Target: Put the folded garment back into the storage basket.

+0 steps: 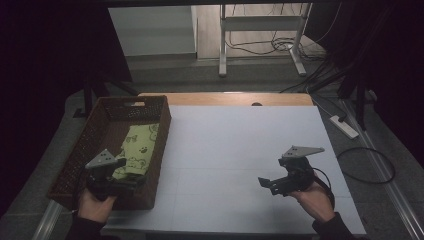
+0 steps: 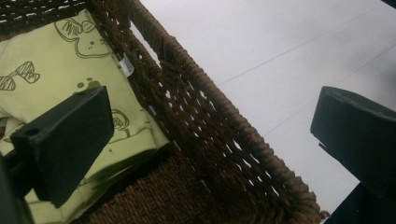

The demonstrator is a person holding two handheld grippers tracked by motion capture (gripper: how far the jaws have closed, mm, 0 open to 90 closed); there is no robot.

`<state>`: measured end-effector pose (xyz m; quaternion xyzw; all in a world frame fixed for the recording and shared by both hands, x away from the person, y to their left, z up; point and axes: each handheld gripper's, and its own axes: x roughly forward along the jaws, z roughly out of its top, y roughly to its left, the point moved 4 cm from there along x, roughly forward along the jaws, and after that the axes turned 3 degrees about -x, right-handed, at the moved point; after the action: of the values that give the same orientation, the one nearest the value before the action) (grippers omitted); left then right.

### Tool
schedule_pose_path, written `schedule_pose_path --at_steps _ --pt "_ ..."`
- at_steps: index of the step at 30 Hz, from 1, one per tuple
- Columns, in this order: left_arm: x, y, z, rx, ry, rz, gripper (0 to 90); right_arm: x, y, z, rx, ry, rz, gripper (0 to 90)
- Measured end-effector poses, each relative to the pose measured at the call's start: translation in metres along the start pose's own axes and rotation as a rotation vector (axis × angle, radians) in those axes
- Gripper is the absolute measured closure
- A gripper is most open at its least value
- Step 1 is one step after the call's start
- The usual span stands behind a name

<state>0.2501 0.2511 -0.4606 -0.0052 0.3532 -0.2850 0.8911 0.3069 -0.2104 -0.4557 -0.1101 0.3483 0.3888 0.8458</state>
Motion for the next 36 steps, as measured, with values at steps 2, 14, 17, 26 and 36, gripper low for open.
schedule_pose_path --at_steps 2,14,17,26,36 --pt "-0.001 -0.001 -0.001 0.000 -0.004 0.004 0.0 -0.005 -0.002 -0.003 0.007 -0.003 -0.007 0.0" --pt "-0.007 -0.001 -0.010 -0.002 -0.025 0.026 0.0 -0.023 -0.008 -0.020 0.029 -0.007 -0.041 0.0" --pt "-0.010 -0.001 -0.012 -0.005 -0.032 0.032 0.0 -0.028 -0.009 -0.025 0.036 -0.005 -0.050 0.0" --pt "-0.016 0.001 -0.020 -0.007 -0.046 0.048 0.0 -0.045 -0.015 -0.046 0.063 -0.008 -0.091 0.0" --pt "-0.021 0.002 -0.027 -0.017 -0.075 0.056 0.0 -0.060 -0.015 -0.064 0.080 -0.014 -0.139 0.0"
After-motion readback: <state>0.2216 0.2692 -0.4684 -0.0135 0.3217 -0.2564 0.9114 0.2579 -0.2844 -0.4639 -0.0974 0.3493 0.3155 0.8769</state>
